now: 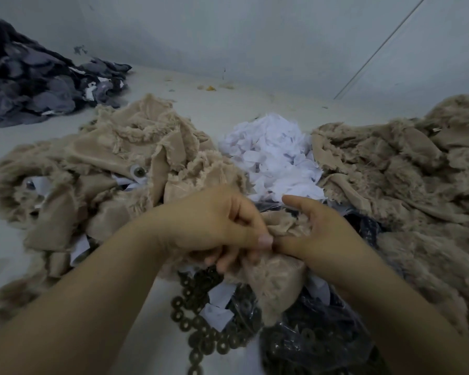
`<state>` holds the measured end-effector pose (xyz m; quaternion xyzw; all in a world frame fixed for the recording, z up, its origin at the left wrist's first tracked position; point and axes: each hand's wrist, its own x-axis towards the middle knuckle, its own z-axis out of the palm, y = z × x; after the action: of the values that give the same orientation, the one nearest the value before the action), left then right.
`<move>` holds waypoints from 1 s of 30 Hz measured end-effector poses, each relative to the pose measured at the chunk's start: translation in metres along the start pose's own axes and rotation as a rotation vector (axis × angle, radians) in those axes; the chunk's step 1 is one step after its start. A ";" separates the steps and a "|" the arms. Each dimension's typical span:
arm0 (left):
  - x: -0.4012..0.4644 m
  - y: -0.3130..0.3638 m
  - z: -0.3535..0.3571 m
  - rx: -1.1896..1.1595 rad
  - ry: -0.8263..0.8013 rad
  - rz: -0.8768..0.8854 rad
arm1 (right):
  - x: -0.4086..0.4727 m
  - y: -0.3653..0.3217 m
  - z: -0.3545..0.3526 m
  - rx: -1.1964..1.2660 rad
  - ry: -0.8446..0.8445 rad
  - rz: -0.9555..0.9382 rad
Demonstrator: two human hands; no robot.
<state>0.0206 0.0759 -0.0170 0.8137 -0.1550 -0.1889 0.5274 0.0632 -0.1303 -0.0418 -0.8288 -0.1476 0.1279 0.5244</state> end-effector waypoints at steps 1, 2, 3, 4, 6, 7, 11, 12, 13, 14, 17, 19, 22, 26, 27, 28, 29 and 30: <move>0.006 0.001 0.003 0.044 0.149 -0.039 | 0.001 0.000 0.000 0.004 -0.007 0.004; 0.014 0.001 0.005 0.077 0.302 -0.058 | 0.001 0.000 0.001 0.002 -0.015 0.006; 0.025 0.001 0.007 0.122 0.443 -0.069 | 0.002 0.000 0.002 -0.019 -0.021 0.005; 0.036 0.001 0.007 0.221 0.552 -0.075 | 0.002 0.000 0.003 -0.039 -0.022 0.001; 0.059 -0.001 0.003 0.539 0.624 -0.122 | 0.005 -0.001 0.004 -0.044 -0.033 0.001; 0.070 -0.001 0.001 0.680 0.606 -0.167 | 0.006 -0.001 0.004 -0.038 -0.045 0.006; 0.098 -0.004 0.000 0.887 0.485 -0.296 | 0.015 -0.003 0.002 -0.091 -0.095 0.035; 0.101 -0.004 -0.002 0.868 0.492 -0.315 | 0.017 -0.004 0.002 -0.079 -0.108 0.045; 0.102 -0.003 -0.004 0.831 0.518 -0.322 | 0.021 -0.005 0.001 -0.060 -0.121 0.064; 0.103 -0.003 -0.005 0.777 0.563 -0.312 | 0.025 -0.004 0.000 -0.041 -0.135 0.083; 0.098 0.002 -0.005 0.421 0.646 -0.245 | 0.032 -0.003 -0.002 -0.065 -0.179 0.168; 0.090 0.005 -0.003 0.015 0.647 -0.190 | 0.033 -0.003 -0.004 -0.065 -0.155 0.196; 0.075 0.009 -0.001 -0.289 0.596 -0.123 | 0.034 0.001 -0.003 -0.019 -0.144 0.180; 0.051 0.011 -0.011 -0.404 0.148 -0.031 | 0.027 0.002 -0.002 -0.042 -0.127 0.154; 0.042 0.013 -0.016 -0.374 -0.118 -0.045 | 0.026 0.002 -0.002 -0.060 -0.136 0.148; 0.034 0.016 -0.020 -0.297 -0.346 -0.073 | 0.025 0.004 -0.003 -0.073 -0.133 0.153; 0.030 0.018 -0.021 -0.196 -0.467 -0.107 | 0.024 0.003 -0.003 -0.082 -0.115 0.149; 0.032 0.020 -0.019 -0.097 -0.442 -0.142 | 0.023 0.002 -0.004 -0.084 -0.098 0.141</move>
<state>0.0565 0.0691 0.0036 0.7353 -0.2000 -0.4061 0.5044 0.0862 -0.1257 -0.0435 -0.8511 -0.1194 0.1986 0.4712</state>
